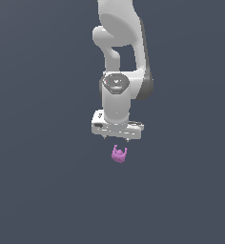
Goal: Pick up the object and move it to a goal position.
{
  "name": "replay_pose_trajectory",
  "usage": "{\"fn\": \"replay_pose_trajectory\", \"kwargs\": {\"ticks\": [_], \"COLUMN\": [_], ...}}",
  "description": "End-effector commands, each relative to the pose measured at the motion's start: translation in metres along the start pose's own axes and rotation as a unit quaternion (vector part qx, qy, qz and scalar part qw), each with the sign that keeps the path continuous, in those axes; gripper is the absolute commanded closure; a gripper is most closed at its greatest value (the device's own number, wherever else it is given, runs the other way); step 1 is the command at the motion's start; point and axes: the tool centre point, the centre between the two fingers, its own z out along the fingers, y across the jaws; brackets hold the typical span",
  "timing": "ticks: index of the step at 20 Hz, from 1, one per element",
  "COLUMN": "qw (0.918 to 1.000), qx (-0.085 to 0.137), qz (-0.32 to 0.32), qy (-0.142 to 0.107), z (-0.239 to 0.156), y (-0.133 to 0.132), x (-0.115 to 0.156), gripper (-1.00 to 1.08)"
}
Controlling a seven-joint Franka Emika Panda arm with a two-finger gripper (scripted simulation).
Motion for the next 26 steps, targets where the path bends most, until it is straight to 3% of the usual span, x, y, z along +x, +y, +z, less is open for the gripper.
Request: {"fn": "replay_pose_trajectory", "kwargs": {"ticks": [1, 12, 20, 26], "qw": [0.9998, 0.9971, 0.9969, 0.9968], "qx": [-0.003, -0.011, -0.011, -0.011], "qz": [0.018, 0.075, 0.077, 0.079], "qy": [0.001, 0.004, 0.004, 0.004], "z": [0.009, 0.039, 0.044, 0.070], "y": [-0.005, -0.019, -0.020, -0.019], "x": [0.007, 0.027, 0.028, 0.027], "gripper": [-0.92, -0.92, -0.92, -0.92]}}
